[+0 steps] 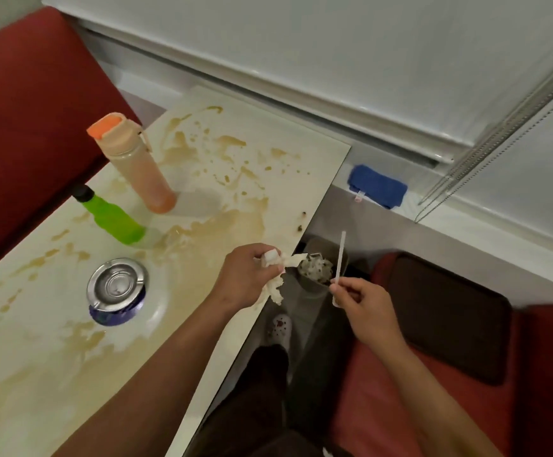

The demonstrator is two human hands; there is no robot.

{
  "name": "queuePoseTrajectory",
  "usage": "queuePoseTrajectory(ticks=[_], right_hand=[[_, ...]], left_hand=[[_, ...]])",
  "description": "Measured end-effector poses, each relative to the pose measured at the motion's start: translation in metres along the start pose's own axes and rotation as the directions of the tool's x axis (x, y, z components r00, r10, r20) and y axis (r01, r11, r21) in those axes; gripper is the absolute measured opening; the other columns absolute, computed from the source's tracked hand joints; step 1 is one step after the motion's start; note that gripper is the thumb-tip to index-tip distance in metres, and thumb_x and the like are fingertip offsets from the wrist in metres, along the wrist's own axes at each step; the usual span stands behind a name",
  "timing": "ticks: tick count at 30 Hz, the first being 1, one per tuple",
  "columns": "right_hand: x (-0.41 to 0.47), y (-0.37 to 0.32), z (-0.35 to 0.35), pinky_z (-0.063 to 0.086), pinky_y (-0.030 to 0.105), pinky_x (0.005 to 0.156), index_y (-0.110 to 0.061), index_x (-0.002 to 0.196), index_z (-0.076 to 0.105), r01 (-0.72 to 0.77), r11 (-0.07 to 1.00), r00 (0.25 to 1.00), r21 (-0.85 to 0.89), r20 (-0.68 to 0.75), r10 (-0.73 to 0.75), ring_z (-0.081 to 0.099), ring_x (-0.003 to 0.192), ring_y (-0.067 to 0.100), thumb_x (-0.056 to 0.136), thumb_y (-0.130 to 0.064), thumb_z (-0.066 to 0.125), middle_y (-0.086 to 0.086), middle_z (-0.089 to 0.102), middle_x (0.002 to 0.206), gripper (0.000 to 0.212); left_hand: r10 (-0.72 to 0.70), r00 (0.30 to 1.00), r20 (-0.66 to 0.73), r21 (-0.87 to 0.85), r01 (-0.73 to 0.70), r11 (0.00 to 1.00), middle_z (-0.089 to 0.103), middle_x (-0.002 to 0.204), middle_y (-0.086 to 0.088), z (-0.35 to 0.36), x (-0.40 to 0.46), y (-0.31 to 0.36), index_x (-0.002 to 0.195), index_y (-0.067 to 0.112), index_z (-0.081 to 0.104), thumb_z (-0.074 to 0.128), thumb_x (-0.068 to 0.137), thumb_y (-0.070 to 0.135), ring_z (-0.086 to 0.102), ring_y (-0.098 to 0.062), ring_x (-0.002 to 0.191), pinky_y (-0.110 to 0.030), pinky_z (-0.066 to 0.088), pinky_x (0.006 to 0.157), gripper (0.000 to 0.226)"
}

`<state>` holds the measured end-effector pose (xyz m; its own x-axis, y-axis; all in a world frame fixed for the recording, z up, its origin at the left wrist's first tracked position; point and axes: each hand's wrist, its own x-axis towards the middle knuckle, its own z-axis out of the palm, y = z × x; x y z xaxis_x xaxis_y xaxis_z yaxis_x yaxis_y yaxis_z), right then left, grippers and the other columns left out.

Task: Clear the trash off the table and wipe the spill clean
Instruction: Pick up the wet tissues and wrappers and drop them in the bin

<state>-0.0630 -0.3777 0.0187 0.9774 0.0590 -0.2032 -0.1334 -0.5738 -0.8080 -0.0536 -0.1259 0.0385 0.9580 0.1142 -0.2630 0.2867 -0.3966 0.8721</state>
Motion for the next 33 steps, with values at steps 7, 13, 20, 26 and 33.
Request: queuePoseTrajectory(ticks=[7, 13, 20, 26, 33], right_hand=[[0.078, 0.049, -0.025, 0.051, 0.01, 0.071, -0.023, 0.108, 0.078, -0.096, 0.994, 0.99, 0.044, -0.096, 0.1, 0.069, 0.081, -0.003, 0.094, -0.025, 0.073, -0.015, 0.074, 0.09, 0.015], [0.146, 0.095, -0.033, 0.057, 0.019, 0.074, -0.04, 0.097, 0.07, -0.155, 0.982, 0.981, 0.109, -0.101, 0.166, 0.072, 0.078, 0.002, 0.094, -0.017, 0.072, -0.014, 0.075, 0.082, 0.023], [0.207, 0.153, -0.018, 0.052, 0.012, 0.075, -0.038, 0.091, 0.069, -0.183, 0.979, 0.972, 0.093, -0.132, 0.194, 0.07, 0.083, -0.004, 0.094, -0.015, 0.071, -0.03, 0.071, 0.092, 0.024], [0.241, 0.203, 0.016, 0.054, 0.016, 0.078, -0.041, 0.091, 0.07, -0.225, 0.973, 0.966, 0.056, -0.116, 0.231, 0.069, 0.088, -0.006, 0.094, -0.017, 0.072, -0.031, 0.07, 0.087, 0.024], [0.283, 0.242, 0.05, 0.059, 0.029, 0.082, -0.026, 0.103, 0.075, -0.219, 0.974, 0.97, 0.062, -0.093, 0.224, 0.07, 0.088, 0.0, 0.094, -0.015, 0.071, -0.013, 0.075, 0.094, 0.015]], left_hand=[[0.021, 0.994, 0.109, 0.038, -0.025, 0.999, 0.073, 0.107, 0.014, 0.085, 0.09, 0.012, 0.106, 0.024, 0.077, 0.08, 0.084, 0.021, 0.064, -0.001, 0.093, -0.02, 0.044, 0.077, 0.022], [-0.005, 0.989, 0.145, 0.066, -0.005, 0.998, 0.069, 0.101, 0.018, 0.152, 0.157, 0.007, 0.11, 0.026, 0.077, 0.079, 0.085, 0.018, 0.062, 0.003, 0.094, -0.007, 0.043, 0.082, 0.026], [-0.07, 0.99, 0.118, 0.082, 0.061, 0.995, 0.068, 0.106, 0.008, 0.219, 0.216, -0.035, 0.114, 0.018, 0.075, 0.073, 0.089, 0.01, 0.059, 0.004, 0.089, 0.006, 0.034, 0.078, 0.026], [-0.18, 0.983, 0.027, 0.005, 0.18, 0.984, 0.063, 0.107, 0.007, 0.259, 0.25, -0.076, 0.115, 0.012, 0.071, 0.068, 0.093, 0.002, 0.06, -0.003, 0.095, 0.004, 0.037, 0.076, 0.024], [-0.27, 0.96, -0.07, 0.058, 0.274, 0.96, 0.07, 0.109, 0.004, 0.292, 0.285, -0.133, 0.108, 0.026, 0.073, 0.066, 0.089, 0.01, 0.067, -0.012, 0.1, -0.034, 0.057, 0.09, 0.025]])
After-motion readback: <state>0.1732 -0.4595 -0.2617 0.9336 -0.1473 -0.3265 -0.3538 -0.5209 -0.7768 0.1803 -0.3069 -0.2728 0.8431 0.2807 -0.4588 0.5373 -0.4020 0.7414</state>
